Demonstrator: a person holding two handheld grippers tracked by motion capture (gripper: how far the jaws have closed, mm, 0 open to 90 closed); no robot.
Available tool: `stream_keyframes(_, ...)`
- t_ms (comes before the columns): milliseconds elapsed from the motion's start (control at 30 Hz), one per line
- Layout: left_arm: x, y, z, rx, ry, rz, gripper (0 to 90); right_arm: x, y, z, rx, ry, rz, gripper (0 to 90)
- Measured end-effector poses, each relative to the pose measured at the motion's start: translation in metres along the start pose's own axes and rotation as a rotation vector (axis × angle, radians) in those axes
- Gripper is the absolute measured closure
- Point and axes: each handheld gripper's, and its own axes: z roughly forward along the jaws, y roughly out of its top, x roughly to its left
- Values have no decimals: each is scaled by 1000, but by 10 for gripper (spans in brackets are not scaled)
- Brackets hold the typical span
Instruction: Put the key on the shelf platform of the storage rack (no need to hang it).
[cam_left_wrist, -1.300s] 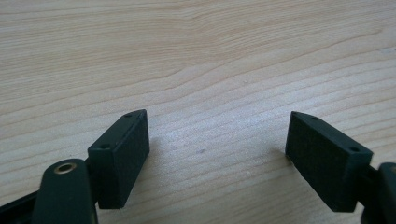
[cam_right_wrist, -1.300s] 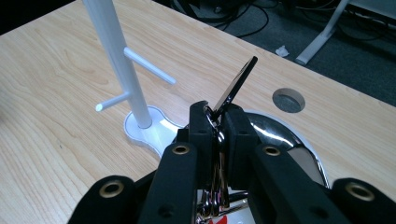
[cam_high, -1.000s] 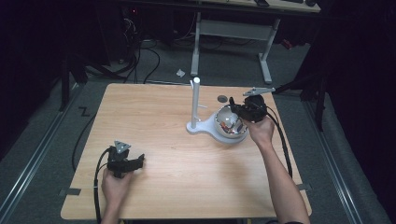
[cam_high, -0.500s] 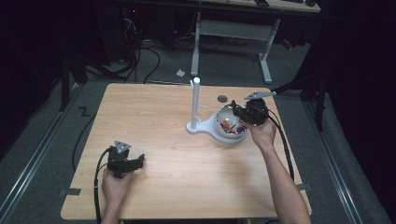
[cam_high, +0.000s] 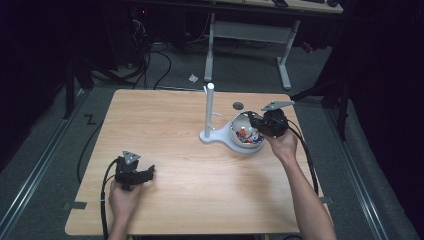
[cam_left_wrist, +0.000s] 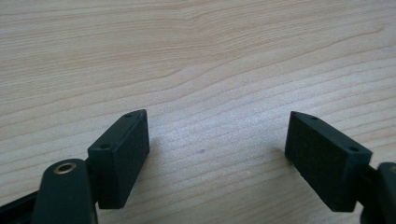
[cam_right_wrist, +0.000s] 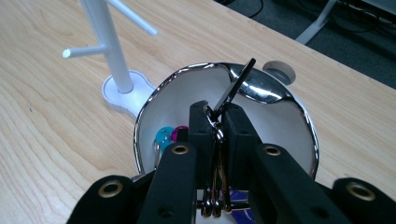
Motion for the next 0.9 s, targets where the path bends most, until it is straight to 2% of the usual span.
stream_keyframes(167, 0, 0, 0, 0, 0, -1, 223, -1, -1, 0, 18, 11, -12, 836)
stream_keyframes(400, 0, 0, 0, 0, -2, -2, 222, -5, -4, 0, 56, 24, 4, 837)
stream_keyframes(567, 0, 0, 0, 0, -2, -2, 222, -6, -7, 0, 88, 15, -8, 836)
stream_keyframes(700, 0, 0, 0, 0, -2, -2, 222, -9, -8, 2, 103, 4, 2, 836)
stream_keyframes(833, 0, 0, 0, 0, -1, -2, 222, -12, -11, 9, 131, -14, 4, 837)
stream_keyframes(900, 0, 0, 0, 0, -2, -2, 222, -11, -12, 15, 152, -26, -11, 838)
